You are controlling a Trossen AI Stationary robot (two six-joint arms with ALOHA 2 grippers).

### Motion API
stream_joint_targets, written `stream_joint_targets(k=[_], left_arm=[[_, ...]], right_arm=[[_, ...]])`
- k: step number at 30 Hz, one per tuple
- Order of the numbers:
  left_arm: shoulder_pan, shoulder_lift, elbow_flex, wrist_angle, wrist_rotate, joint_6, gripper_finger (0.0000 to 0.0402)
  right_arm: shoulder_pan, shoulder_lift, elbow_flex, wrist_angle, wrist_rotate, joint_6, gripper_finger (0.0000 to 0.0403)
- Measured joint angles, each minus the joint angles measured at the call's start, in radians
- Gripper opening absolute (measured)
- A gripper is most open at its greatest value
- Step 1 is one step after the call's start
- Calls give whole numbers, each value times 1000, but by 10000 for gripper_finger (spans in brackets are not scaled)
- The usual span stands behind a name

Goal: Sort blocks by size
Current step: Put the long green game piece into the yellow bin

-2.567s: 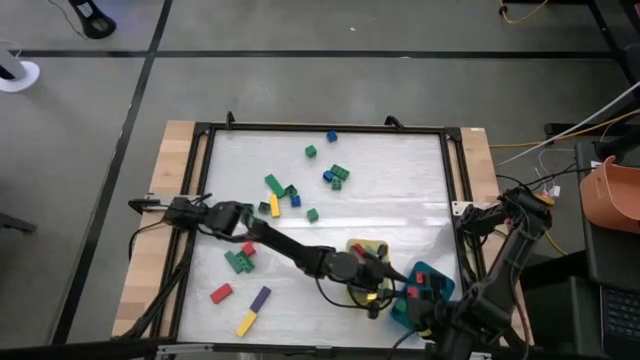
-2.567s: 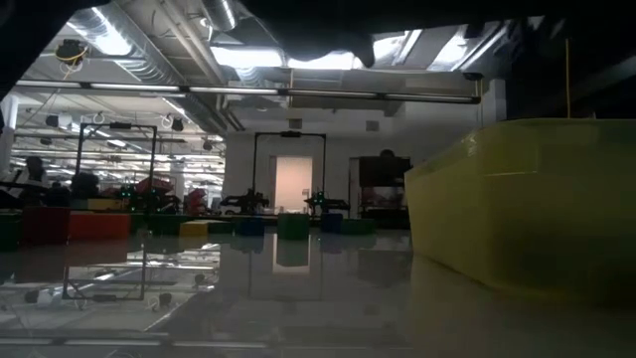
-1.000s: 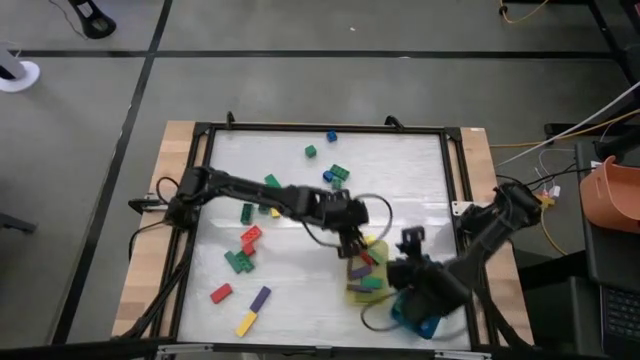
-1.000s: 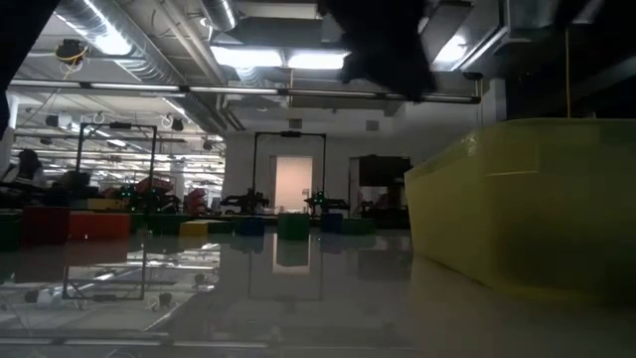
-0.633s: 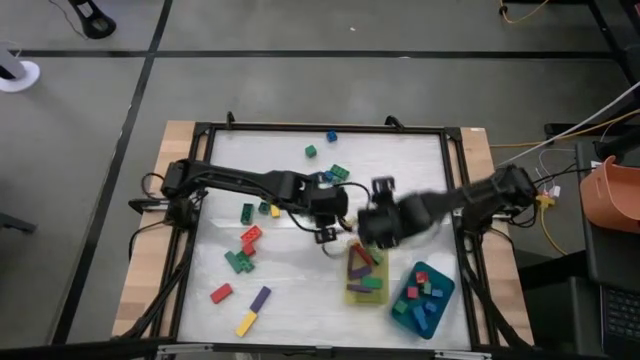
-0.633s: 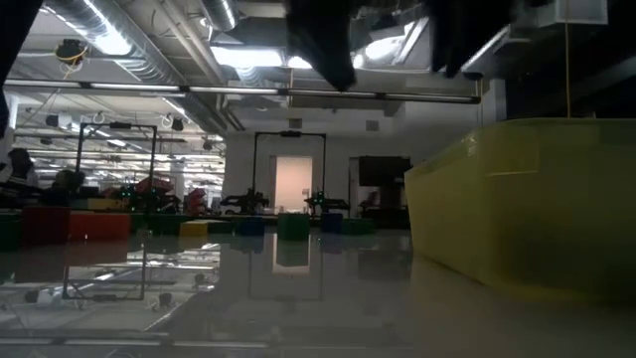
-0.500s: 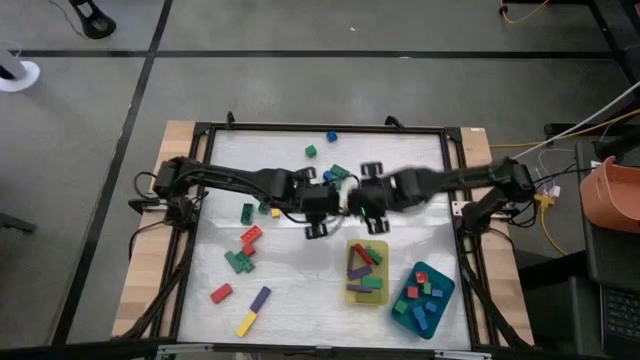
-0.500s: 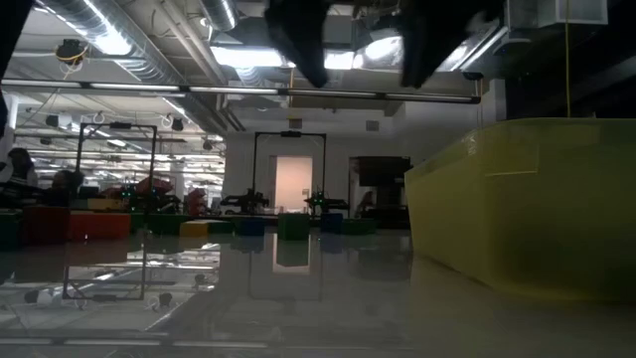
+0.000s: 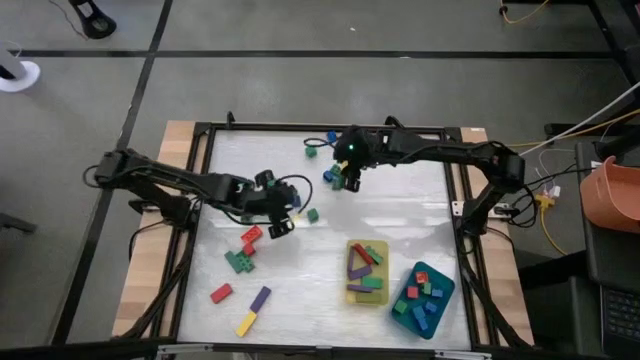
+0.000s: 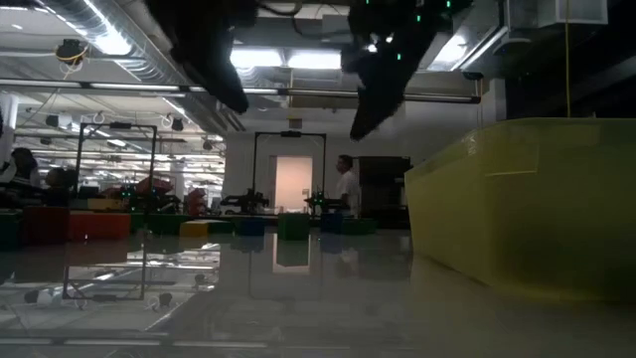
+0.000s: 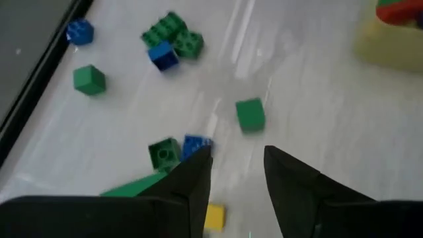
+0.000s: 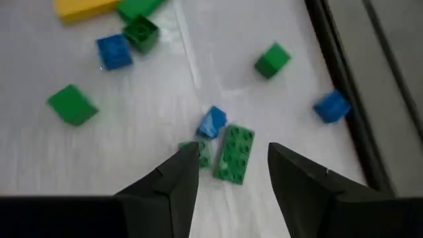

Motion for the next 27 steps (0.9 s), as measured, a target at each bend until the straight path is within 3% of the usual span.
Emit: stream_joint_targets(k=[6, 12, 27], left_arm=[[9, -60, -205, 262, 4, 63, 129], [22, -61, -326, 423, 2, 88, 129], [22, -61, -458, 606, 3, 54, 129]], right_arm=[[-83, 40, -86, 173, -12, 119, 182], [-107, 97, -125, 198, -48, 212, 182], [-104, 222, -138, 247, -68, 214, 182]])
